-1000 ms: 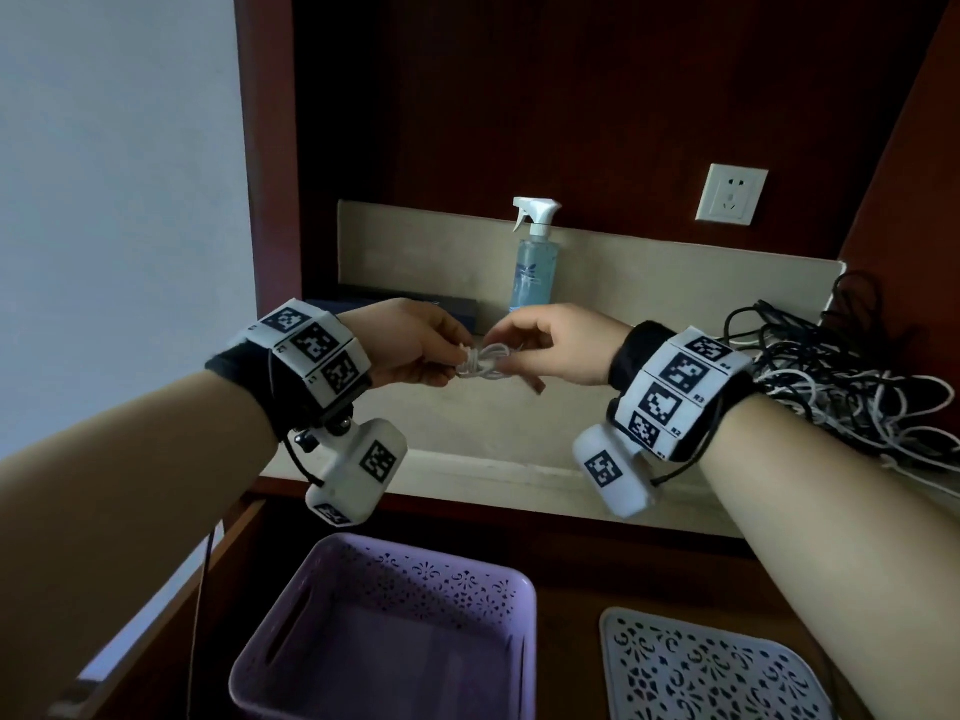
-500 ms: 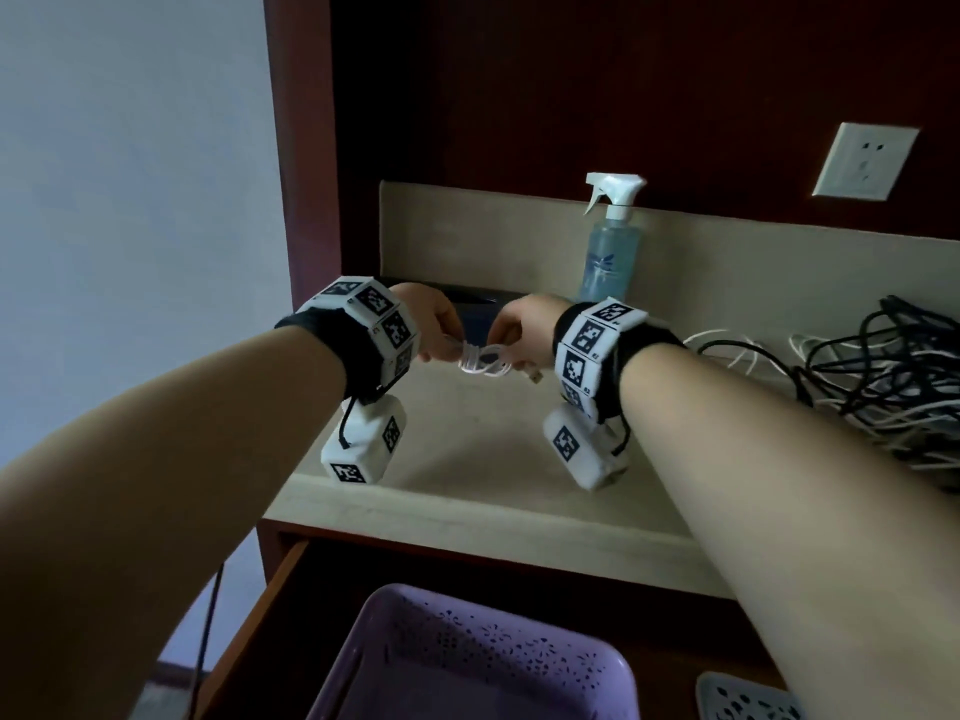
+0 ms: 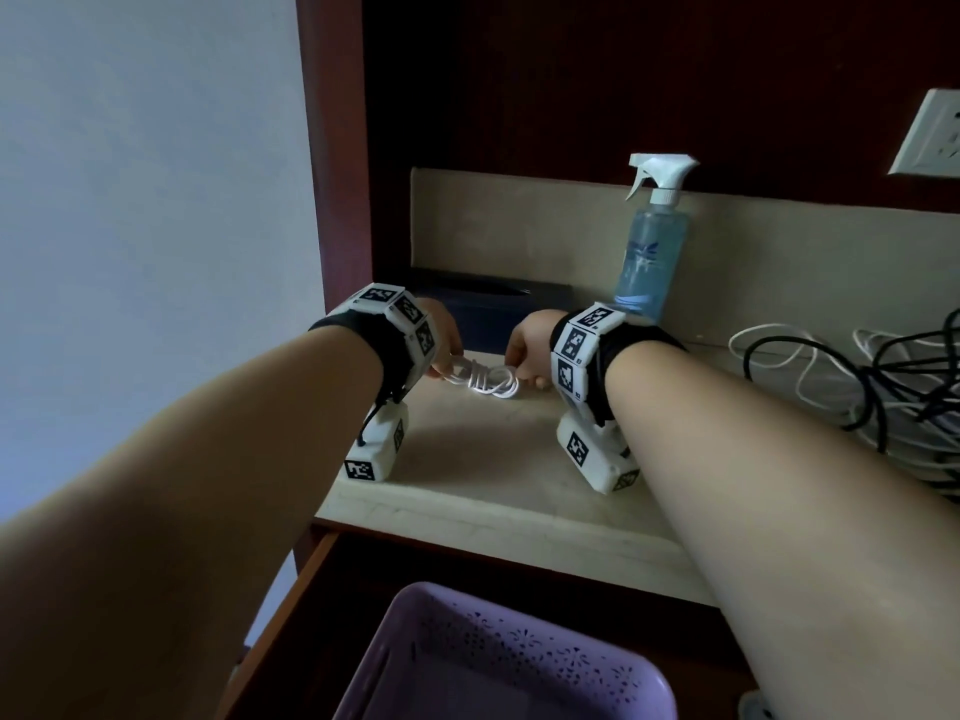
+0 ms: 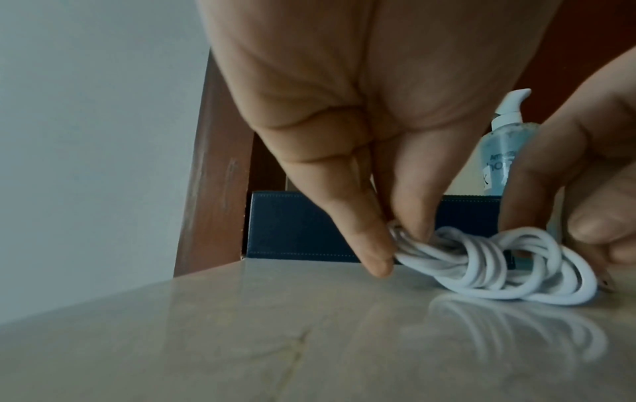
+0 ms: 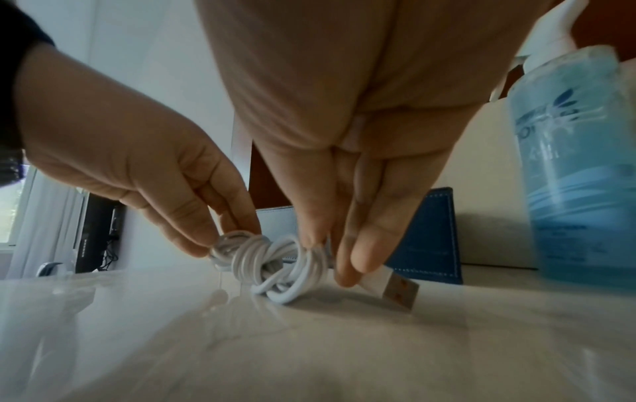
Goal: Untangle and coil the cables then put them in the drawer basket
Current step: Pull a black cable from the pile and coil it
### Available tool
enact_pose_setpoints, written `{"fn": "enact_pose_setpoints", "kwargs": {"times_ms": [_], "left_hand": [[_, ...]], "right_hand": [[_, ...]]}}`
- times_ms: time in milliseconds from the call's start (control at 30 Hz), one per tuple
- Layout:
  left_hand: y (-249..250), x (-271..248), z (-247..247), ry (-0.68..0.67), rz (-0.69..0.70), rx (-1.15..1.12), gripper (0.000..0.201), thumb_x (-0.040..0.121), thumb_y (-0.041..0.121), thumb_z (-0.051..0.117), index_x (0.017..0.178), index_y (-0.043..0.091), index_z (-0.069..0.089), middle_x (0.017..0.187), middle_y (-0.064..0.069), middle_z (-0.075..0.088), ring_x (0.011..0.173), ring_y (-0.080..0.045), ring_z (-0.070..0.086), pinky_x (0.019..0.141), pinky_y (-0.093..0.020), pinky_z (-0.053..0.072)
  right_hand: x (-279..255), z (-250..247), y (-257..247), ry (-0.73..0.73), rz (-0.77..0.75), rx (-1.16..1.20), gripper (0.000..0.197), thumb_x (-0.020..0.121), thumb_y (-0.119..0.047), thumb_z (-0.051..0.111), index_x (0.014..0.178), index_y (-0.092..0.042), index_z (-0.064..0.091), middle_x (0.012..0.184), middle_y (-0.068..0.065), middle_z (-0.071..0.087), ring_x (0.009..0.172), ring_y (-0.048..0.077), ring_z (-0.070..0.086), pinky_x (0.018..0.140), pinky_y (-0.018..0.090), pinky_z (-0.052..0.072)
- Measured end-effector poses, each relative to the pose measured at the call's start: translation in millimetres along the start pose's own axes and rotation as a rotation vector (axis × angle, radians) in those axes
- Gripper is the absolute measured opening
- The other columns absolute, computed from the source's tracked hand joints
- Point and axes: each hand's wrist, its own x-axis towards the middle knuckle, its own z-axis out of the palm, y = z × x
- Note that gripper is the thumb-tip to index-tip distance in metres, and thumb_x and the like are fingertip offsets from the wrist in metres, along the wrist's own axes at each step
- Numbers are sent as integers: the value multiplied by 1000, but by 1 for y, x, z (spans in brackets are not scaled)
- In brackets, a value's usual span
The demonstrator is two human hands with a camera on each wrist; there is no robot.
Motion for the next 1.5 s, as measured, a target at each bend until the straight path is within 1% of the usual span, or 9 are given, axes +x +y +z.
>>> {"fn": "enact_pose_setpoints", "kwargs": {"times_ms": [100,200,533,967,1133,1233,1300,1433,1500], "left_hand": [[2,-7,0,-32,-38,41,32,93,16,56,123,9,61,113,-5,66,90,-14,58,91,-27,48],[10,-20,-6,13,-24,203,36,97,26,49,127,9,57,118,-2,62,95,-16,58,85,-25,46],[126,-80,-35,289,164,13,49,98,26,46,141,4,39,148,-13,37,136,-27,34,107,-31,28],[325,-100,-7,285,334,-204,40,90,28,62,127,14,57,131,-7,55,120,-22,50,94,-25,38],[366,-104,3,260,308,-184,37,90,25,62,124,11,60,128,-7,59,114,-21,55,94,-27,41],[378,-99,9,146,303,-222,39,86,15,66,125,11,59,124,-11,61,81,-20,59,65,-21,50],[383,-94,13,55,283,-198,47,86,14,67,131,13,53,126,-12,60,86,-21,61,60,-20,49],[389,-81,21,48,277,-77,44,90,19,63,132,13,53,125,-7,61,98,-23,64,63,-22,45],[391,-76,24,63,286,-38,38,91,19,60,128,7,56,123,-9,63,96,-23,63,63,-22,44]], "right_hand": [[-10,-8,-4,-168,41,-51,35,97,-15,44,129,-5,52,102,7,65,74,10,53,64,15,47],[-37,-21,-3,-79,21,-84,33,96,-19,44,127,-11,54,112,4,64,79,12,53,62,15,43],[-174,-59,67,153,90,-111,32,95,-23,46,121,-10,60,124,7,60,113,25,55,96,27,40],[-360,-49,276,150,363,-73,29,93,-25,53,119,-16,62,122,1,61,108,14,55,62,13,31],[-373,-37,322,200,386,-31,33,93,-26,54,124,-16,57,125,2,58,111,17,53,71,16,32],[-363,-28,331,176,344,90,32,92,-26,56,122,-15,58,110,4,64,86,13,58,54,9,38],[-351,-19,330,152,297,216,31,90,-24,59,119,-13,58,89,3,67,66,11,58,41,9,38],[-317,-4,322,136,168,284,37,87,-21,63,122,-13,54,102,1,63,61,6,56,49,11,41],[-302,2,316,90,132,239,32,87,-26,63,117,-16,56,86,-3,63,57,5,55,47,10,40]]}}
